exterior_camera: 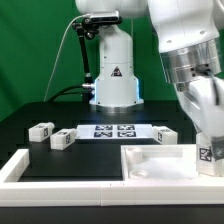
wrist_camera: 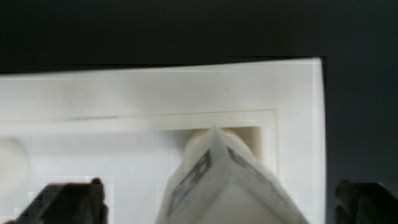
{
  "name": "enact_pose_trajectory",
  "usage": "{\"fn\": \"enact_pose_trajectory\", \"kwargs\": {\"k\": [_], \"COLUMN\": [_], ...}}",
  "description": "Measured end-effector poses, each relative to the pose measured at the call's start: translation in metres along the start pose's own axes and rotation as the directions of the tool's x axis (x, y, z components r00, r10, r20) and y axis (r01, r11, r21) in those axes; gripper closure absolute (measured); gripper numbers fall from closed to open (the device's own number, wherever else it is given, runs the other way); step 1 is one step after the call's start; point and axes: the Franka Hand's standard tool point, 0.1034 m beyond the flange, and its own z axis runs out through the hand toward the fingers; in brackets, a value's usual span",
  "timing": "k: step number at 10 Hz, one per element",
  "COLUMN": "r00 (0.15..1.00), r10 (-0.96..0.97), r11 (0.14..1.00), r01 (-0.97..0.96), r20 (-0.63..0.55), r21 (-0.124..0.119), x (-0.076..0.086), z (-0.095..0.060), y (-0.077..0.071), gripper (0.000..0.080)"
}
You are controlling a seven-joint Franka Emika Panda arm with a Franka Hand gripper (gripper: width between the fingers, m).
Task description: Assemble one leg
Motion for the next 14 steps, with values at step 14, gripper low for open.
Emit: {"fn": "enact_pose_trajectory", "kwargs": {"k": [14], "r00": [0.643], "r10": [-0.766], "r11": [0.641], "r01": [0.762], "r20": [-0.005], "r21": [-0.090], "x": [0.0061], "z": [-0.0001], "y": [-0.0011], "gripper": [0.0383]}}
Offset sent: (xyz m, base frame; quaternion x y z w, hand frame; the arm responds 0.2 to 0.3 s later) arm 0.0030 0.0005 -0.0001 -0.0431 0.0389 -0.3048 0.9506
